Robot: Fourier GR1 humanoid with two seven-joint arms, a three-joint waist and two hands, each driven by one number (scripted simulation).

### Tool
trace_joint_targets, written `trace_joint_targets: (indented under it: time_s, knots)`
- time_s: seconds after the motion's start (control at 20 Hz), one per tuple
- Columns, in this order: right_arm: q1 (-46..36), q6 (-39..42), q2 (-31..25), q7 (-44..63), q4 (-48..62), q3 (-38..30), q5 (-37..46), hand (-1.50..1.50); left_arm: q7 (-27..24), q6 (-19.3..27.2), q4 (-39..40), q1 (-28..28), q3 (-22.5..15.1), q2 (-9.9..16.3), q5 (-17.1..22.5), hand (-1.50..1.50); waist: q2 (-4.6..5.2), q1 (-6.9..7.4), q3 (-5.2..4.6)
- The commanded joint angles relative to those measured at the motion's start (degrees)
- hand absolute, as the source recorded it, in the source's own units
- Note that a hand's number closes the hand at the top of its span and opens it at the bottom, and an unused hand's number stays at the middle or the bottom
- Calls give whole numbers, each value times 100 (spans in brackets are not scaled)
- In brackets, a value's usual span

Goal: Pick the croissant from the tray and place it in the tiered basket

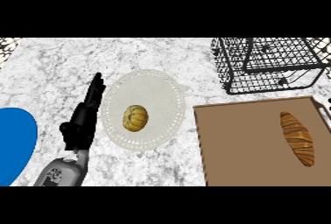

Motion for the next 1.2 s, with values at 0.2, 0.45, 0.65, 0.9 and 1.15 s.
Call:
trace_joint_targets:
  time_s: [0.2,0.45,0.65,0.9,1.15]
  knots:
    - [-697,-192,125,-1090,1347,546,322,-150,-6,-57,-93,177,8,-105,-202,0,-16,-25,-10]
    - [-813,-59,68,-1127,1317,695,318,-150,-179,-122,46,245,175,-169,-222,0,-23,-66,-13]
    - [-1167,-107,217,-1128,1739,933,434,-150,213,-171,31,-35,173,-263,-277,0,-19,-46,-11]
    - [-1014,-19,397,-649,1332,1136,487,-150,-229,-401,-73,393,409,-120,-154,0,-29,-68,-15]
    - [-1249,-19,459,-700,1639,1283,604,-150,-463,-603,80,348,635,-41,-92,0,-21,-62,-15]
